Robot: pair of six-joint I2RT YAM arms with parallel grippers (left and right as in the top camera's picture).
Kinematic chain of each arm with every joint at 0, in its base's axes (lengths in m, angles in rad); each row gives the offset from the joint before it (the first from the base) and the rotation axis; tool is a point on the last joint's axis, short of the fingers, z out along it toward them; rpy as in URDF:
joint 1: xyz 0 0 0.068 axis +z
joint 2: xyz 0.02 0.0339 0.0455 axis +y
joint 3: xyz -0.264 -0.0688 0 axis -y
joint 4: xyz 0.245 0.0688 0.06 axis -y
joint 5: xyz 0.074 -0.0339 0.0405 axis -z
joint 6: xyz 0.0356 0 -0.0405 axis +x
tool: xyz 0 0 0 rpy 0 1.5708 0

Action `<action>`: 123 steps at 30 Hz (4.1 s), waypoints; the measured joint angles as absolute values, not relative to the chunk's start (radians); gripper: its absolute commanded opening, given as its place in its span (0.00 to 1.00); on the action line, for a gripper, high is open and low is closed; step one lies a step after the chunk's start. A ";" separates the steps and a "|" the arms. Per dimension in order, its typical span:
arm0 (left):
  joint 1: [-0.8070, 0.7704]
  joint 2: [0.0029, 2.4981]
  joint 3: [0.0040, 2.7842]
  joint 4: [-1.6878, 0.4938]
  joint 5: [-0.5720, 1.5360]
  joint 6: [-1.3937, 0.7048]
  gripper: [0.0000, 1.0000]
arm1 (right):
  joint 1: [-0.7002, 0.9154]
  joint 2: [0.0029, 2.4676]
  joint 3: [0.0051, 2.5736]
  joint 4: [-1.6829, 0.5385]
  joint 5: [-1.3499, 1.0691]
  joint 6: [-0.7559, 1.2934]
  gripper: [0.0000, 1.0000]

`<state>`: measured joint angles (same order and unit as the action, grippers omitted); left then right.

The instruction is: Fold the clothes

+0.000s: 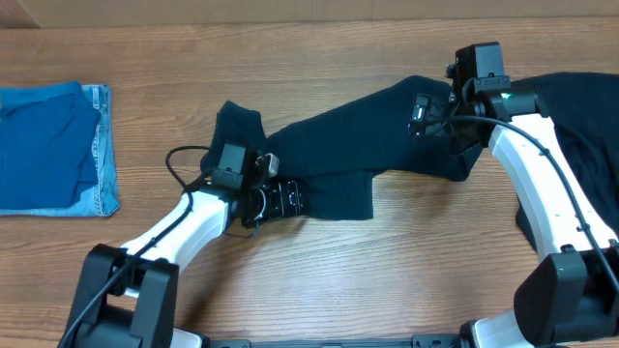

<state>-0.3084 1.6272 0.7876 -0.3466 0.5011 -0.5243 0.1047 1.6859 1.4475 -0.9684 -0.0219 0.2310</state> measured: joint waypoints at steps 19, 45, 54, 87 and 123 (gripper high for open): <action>-0.345 1.652 0.788 -0.326 0.416 -0.715 0.04 | 0.104 1.686 1.448 -0.995 -0.022 0.231 1.00; -0.365 1.653 0.805 -0.341 0.279 -0.892 0.41 | 0.104 1.686 1.448 -0.995 -0.023 0.231 1.00; -0.387 1.653 0.805 -0.323 0.222 -0.917 0.04 | 0.104 1.686 1.448 -1.003 -0.023 0.231 1.00; -0.047 1.123 1.008 -0.881 -0.134 -0.528 0.04 | 0.104 1.697 1.385 -1.064 0.046 0.234 0.99; -0.024 1.123 1.008 -0.895 -0.150 -0.516 0.04 | 0.078 2.038 1.350 -0.718 0.146 0.235 0.05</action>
